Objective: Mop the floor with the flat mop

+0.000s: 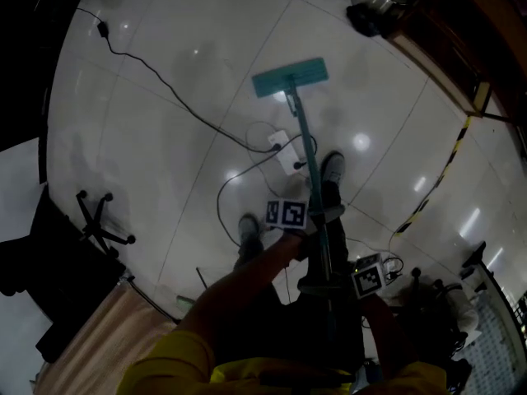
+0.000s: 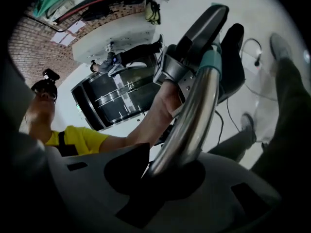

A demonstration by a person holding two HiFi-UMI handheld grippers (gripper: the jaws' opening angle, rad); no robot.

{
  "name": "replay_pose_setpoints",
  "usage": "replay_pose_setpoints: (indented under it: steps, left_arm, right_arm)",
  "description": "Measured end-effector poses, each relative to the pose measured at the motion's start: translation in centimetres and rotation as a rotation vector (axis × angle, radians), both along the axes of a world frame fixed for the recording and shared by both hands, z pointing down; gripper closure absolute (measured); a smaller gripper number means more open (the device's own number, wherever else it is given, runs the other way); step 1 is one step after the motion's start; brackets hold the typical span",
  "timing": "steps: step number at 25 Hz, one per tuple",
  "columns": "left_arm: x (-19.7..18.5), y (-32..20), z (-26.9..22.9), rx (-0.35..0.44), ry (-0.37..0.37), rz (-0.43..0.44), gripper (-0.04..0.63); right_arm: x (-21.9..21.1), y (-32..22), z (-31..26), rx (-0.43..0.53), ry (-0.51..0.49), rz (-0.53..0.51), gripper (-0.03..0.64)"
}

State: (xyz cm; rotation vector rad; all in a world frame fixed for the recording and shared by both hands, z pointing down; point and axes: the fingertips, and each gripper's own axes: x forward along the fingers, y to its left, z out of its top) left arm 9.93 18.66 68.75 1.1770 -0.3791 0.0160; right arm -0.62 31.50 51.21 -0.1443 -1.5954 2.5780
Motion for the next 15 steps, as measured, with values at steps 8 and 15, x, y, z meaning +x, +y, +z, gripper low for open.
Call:
replay_pose_setpoints:
  steps: [8,15]
  left_arm:
    - [-3.1,1.7,1.3,-0.021,0.009,0.018,0.420]
    - [-8.4,-15.7,8.2,0.118,-0.054,0.031,0.419]
  right_arm:
    - [-3.1,1.2,2.3,0.067,0.020,-0.045,0.532]
    - [-7.6,-14.4,10.7,0.212,-0.015,0.032,0.534]
